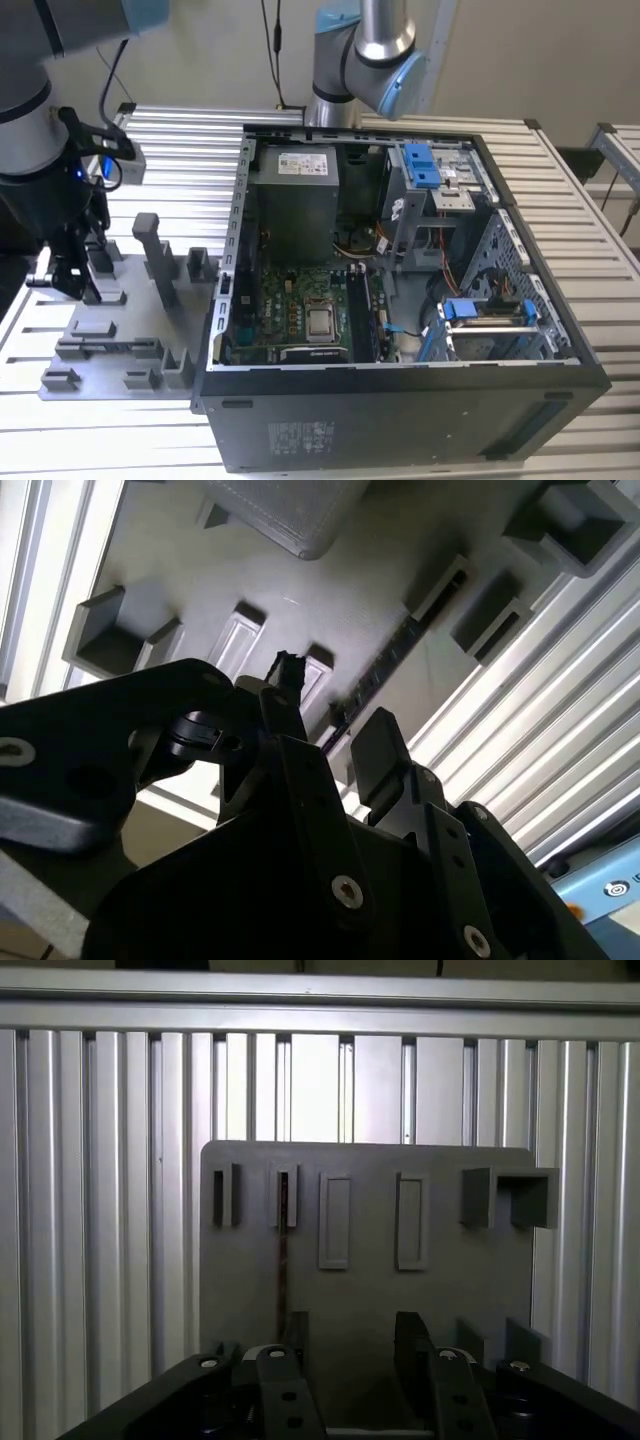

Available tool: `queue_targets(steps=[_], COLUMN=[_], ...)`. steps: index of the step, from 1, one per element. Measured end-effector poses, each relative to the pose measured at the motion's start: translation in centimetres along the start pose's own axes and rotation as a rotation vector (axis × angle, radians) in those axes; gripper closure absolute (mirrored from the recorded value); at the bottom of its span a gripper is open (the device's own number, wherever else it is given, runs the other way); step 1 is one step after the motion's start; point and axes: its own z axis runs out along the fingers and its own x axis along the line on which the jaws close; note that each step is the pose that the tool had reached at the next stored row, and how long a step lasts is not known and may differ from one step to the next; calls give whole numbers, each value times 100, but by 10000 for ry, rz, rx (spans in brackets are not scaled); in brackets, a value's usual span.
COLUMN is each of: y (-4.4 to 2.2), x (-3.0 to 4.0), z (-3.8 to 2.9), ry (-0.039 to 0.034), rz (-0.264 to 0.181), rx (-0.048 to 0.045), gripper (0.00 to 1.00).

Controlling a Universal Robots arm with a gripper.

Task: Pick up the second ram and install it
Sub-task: 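Pick up the second ram and move it above second insertion slot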

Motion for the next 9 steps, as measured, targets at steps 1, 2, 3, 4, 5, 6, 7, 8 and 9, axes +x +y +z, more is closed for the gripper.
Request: queue_targets(steps=[1, 2, 3, 4, 5, 6, 7, 8, 9], y=[-1, -1, -2, -1, 1, 4, 8, 12, 18], x=[3, 9, 17, 25, 34, 45, 57, 70, 87], z=[9, 19, 32, 46, 56, 65, 74, 83, 91], ry=[1, 2, 1, -4, -13, -24, -33, -42, -51], rz=[0, -2, -2, -1, -3, -5, -7, -9, -13], rx=[0, -1, -1, 17, 57, 100, 145, 195, 254], gripper=[52, 52, 52, 52, 52, 52, 52, 52, 52])
